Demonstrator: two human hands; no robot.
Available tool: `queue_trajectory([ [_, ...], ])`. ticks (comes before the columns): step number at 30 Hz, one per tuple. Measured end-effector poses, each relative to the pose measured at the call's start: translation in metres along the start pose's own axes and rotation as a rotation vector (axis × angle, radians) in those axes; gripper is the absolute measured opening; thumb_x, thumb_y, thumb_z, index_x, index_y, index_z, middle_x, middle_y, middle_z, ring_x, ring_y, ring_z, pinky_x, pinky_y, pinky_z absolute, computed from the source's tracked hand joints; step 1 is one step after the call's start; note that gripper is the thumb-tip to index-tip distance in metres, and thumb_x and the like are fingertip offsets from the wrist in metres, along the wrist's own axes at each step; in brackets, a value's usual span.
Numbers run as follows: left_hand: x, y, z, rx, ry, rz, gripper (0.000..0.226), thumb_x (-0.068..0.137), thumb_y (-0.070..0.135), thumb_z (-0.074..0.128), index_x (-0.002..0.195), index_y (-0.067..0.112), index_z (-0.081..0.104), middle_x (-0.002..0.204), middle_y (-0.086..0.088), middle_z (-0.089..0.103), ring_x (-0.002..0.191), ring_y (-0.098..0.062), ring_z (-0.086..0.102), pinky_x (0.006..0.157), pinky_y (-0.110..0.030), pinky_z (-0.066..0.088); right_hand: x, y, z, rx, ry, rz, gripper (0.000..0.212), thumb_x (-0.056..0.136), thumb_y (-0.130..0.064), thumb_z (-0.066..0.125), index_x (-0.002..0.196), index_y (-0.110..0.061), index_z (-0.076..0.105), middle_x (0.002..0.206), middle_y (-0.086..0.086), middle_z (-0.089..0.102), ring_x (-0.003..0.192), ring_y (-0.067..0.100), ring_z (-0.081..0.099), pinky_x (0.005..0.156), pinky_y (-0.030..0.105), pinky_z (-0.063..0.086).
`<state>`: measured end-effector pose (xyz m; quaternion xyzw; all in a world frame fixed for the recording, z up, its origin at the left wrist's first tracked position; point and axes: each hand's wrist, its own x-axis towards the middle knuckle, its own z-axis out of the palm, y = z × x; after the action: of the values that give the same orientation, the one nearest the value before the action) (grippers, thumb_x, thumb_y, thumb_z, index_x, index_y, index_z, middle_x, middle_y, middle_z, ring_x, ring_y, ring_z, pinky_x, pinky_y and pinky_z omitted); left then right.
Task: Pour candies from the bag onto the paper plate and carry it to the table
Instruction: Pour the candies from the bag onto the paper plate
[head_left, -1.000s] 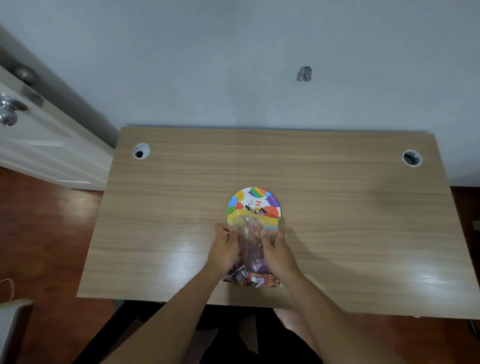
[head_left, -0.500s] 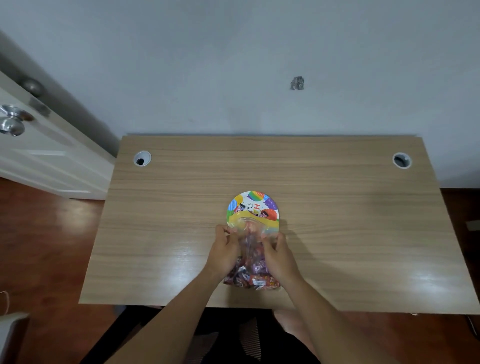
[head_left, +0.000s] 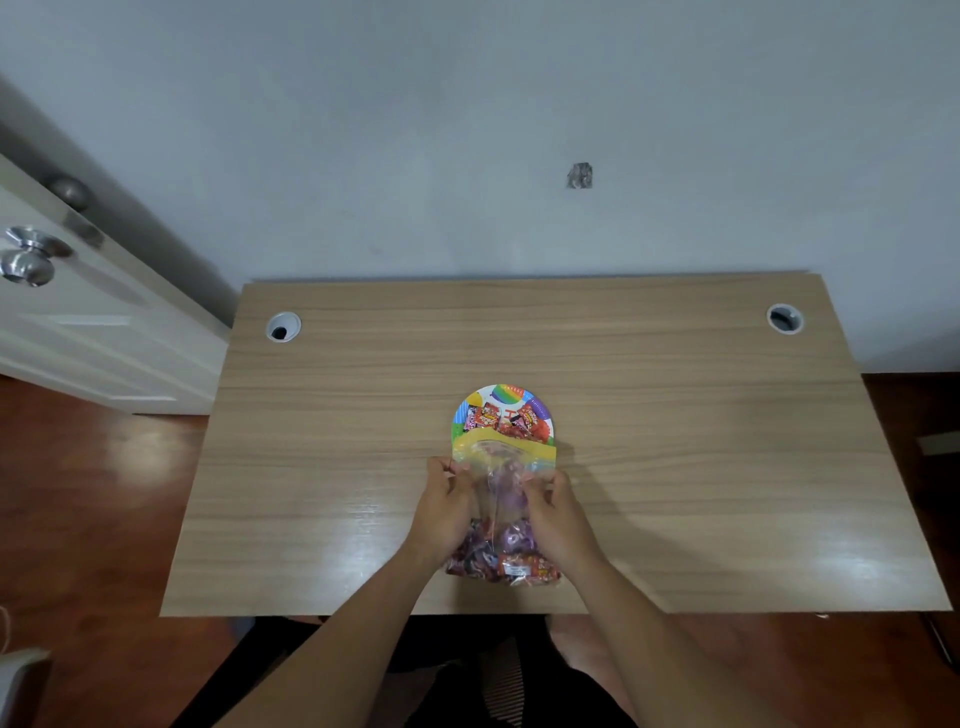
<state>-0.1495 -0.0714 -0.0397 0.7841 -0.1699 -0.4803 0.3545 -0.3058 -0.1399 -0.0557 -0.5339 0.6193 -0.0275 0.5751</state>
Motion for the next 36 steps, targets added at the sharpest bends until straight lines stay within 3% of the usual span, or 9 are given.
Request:
queue_trajectory([
  [2,-0.0018,0.0011,-0.0008,-0.020,-0.008,-0.002,0.032,0.115,0.038,0.043,0.122,0.007,0.044,0.093,-0.004,0.065,0.077,-0.013,0.061,0.061,-0.024,0.047,-0.0015,0.0003,0.0005,0.003,-0.001,-0.002,0.036,0.110,-0.056,0.047,0.128,-0.026,0.053,0.101,-0.001,0.077,0.074,0.016,0.068,0.066,0.034,0.048],
  [5,-0.0030,0.0012,-0.0014,-0.040,-0.006,-0.014,0.033,0.114,0.038,0.043,0.124,0.006,0.044,0.088,-0.009,0.062,0.072,-0.017,0.058,0.059,-0.025,0.048,-0.0021,0.0012,0.0006,-0.003,-0.006,-0.007,0.041,0.110,-0.058,0.046,0.132,-0.024,0.052,0.106,-0.003,0.076,0.087,0.017,0.072,0.078,0.039,0.055],
  [9,-0.0040,0.0011,-0.0025,0.008,0.024,-0.010,0.033,0.115,0.040,0.042,0.120,0.008,0.043,0.079,-0.002,0.059,0.066,-0.015,0.055,0.059,-0.031,0.043,-0.0058,-0.0017,-0.0017,0.002,-0.006,-0.010,0.039,0.113,-0.054,0.045,0.136,-0.023,0.050,0.114,0.000,0.076,0.091,0.018,0.075,0.071,0.035,0.054],
  [13,-0.0030,0.0013,-0.0040,0.064,0.046,0.008,0.023,0.116,0.037,0.037,0.115,0.014,0.041,0.087,0.000,0.065,0.075,-0.018,0.062,0.062,-0.031,0.043,-0.0045,0.0012,-0.0022,0.031,0.003,-0.003,0.041,0.112,-0.055,0.045,0.137,-0.024,0.052,0.115,-0.001,0.078,0.097,0.020,0.078,0.085,0.040,0.059],
  [18,-0.0030,0.0001,-0.0045,0.091,0.042,0.014,0.031,0.115,0.046,0.034,0.116,0.016,0.040,0.086,0.000,0.065,0.075,-0.018,0.063,0.064,-0.033,0.045,-0.0078,-0.0037,-0.0059,0.016,-0.020,-0.006,0.036,0.113,-0.055,0.044,0.132,-0.025,0.051,0.103,-0.017,0.070,0.094,0.012,0.072,0.078,0.035,0.053],
  [22,-0.0018,0.0009,-0.0030,0.076,0.038,-0.006,0.033,0.115,0.045,0.034,0.120,0.013,0.040,0.092,-0.002,0.067,0.079,-0.014,0.063,0.064,-0.030,0.044,-0.0072,-0.0031,-0.0064,0.005,-0.012,-0.010,0.037,0.113,-0.055,0.044,0.132,-0.024,0.052,0.116,-0.002,0.077,0.100,0.018,0.075,0.076,0.034,0.053],
  [28,0.0010,-0.0050,-0.0030,-0.010,0.055,0.005,0.037,0.113,0.052,0.035,0.120,0.016,0.042,0.107,-0.007,0.077,0.094,-0.015,0.073,0.065,-0.029,0.051,-0.0083,-0.0025,-0.0065,-0.012,0.008,-0.019,0.042,0.113,-0.056,0.043,0.133,-0.021,0.054,0.106,-0.003,0.077,0.085,0.013,0.074,0.065,0.030,0.048],
  [32,0.0017,-0.0035,-0.0046,-0.022,0.072,-0.012,0.036,0.114,0.049,0.036,0.123,0.014,0.042,0.109,-0.009,0.077,0.089,-0.011,0.073,0.061,-0.025,0.048,-0.0077,-0.0029,-0.0050,-0.011,0.017,-0.033,0.044,0.113,-0.058,0.043,0.131,-0.021,0.057,0.109,-0.001,0.078,0.092,0.016,0.075,0.066,0.030,0.048],
  [36,0.0026,-0.0048,-0.0075,0.034,0.061,-0.059,0.037,0.113,0.050,0.036,0.122,0.015,0.041,0.103,-0.011,0.072,0.083,-0.017,0.068,0.065,-0.032,0.048,-0.0088,-0.0056,-0.0039,0.003,0.030,-0.050,0.040,0.113,-0.055,0.045,0.127,-0.020,0.058,0.106,-0.003,0.076,0.088,0.011,0.074,0.063,0.029,0.048],
])
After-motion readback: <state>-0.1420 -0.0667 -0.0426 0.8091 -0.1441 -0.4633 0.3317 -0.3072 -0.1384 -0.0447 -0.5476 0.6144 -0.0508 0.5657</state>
